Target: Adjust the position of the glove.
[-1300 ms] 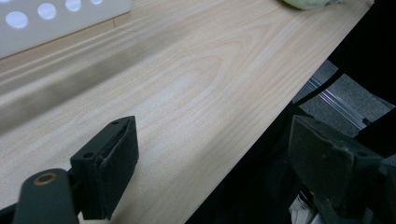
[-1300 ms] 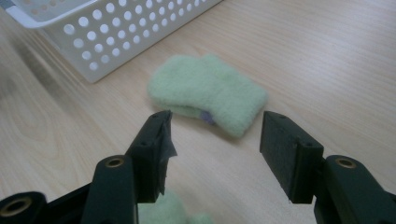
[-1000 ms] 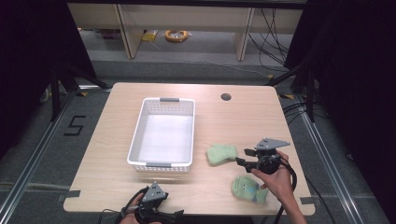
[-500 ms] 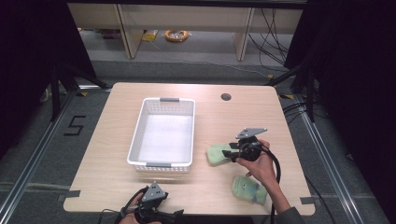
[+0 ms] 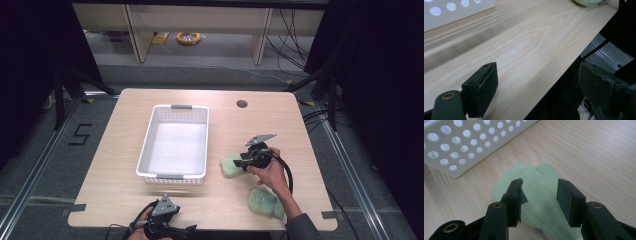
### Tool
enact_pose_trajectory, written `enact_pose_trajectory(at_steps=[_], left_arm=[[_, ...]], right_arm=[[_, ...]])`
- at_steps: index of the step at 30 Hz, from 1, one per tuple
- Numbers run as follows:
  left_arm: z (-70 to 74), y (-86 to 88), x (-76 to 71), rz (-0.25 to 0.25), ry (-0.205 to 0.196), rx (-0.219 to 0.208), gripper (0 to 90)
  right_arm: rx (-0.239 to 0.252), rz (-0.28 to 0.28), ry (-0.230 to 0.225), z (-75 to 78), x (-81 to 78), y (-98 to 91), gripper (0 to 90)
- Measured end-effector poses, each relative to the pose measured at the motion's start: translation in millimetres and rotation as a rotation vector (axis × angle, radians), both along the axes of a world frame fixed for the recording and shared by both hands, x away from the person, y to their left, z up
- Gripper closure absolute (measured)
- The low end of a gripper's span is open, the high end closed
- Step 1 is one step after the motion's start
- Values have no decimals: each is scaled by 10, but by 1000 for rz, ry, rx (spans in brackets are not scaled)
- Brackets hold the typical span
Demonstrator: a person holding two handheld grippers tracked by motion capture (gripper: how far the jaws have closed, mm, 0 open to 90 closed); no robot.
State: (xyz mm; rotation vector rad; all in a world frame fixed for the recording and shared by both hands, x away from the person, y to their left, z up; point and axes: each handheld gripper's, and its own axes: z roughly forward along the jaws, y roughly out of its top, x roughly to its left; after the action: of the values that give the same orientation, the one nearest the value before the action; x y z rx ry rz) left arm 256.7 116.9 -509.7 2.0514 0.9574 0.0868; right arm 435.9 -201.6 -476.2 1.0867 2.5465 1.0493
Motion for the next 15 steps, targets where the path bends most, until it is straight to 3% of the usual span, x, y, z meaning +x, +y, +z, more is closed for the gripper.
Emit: enact_pose_trajectory(at_steps=[1, 2, 3, 6, 7, 8, 9, 10, 11, 15], left_arm=[[-7, -13, -3, 12, -8, -14, 161], [-7, -16, -4, 13, -8, -16, 161], [-8, -23, -9, 21, 5, -21, 161], [4, -3, -2, -10, -8, 11, 161], [-8, -17, -7, 12, -9, -16, 161], [-6, -17, -10, 22, 5, -20, 161], [8, 14, 3, -11, -10, 14, 161], [10, 13, 3, -10, -6, 10, 161], [4, -11, -6, 11, 1, -15, 161], [6, 0, -3, -14, -11, 12, 161]], right_arm=[[15, -9, 30, 3, -8, 13, 567], [10, 16, 11, -20, 28, 13, 572], [-6, 1, 45, -5, 20, 18, 576], [-2, 9, 22, -44, 48, 32, 580], [-14, -19, 62, -41, 40, 48, 583], [-33, -9, 50, -58, 56, 44, 584], [-7, 7, 60, -70, 52, 60, 584], [-8, 13, 49, -89, 65, 62, 584], [-25, 7, 69, -80, 60, 58, 584], [-10, 7, 75, -117, 66, 69, 590]])
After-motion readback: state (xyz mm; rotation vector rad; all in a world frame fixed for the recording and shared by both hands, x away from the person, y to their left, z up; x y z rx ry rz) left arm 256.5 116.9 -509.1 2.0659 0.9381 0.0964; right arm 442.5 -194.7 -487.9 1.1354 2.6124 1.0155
